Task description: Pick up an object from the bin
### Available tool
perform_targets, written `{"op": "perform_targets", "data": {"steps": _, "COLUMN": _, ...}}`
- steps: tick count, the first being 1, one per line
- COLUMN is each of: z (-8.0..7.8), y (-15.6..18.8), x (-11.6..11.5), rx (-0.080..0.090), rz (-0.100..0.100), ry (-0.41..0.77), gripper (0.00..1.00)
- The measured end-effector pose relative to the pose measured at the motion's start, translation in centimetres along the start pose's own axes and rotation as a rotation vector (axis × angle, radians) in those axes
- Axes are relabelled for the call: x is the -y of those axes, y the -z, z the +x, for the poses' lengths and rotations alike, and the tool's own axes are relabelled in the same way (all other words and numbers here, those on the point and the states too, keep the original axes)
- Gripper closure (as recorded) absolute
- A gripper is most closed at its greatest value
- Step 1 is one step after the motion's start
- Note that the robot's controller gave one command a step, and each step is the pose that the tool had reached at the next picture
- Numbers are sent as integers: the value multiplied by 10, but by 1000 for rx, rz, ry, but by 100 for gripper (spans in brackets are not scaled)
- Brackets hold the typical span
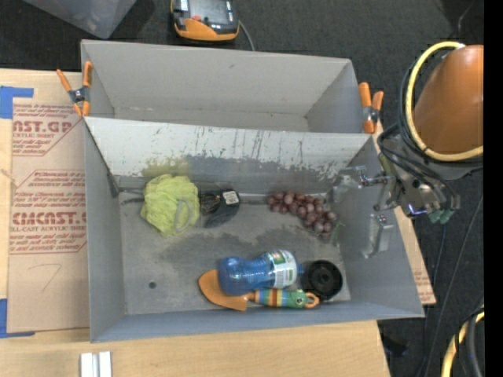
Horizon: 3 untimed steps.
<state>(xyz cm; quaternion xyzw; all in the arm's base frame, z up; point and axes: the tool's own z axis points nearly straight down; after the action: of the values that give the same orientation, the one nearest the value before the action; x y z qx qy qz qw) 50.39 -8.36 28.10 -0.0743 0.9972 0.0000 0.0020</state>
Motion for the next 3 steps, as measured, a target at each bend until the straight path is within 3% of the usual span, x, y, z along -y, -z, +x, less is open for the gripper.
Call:
{"op": "perform_targets", "data": {"steps": 1, "z": -10, "y": -31, "x": -17, "rx": 1, "rz": -3, "ry": 50, "gripper": 0}}
{"op": "perform_targets", "data": {"steps": 2, "z": -17, "y": -36, "x": -38, "rx": 4, "rz": 1, "ry": 94, "gripper": 0}}
{"op": "perform_targets", "data": {"steps": 3, "z": -14, "y": -42, "x": -35, "rx": 5, "rz": -2, "ry": 255, "gripper": 0}}
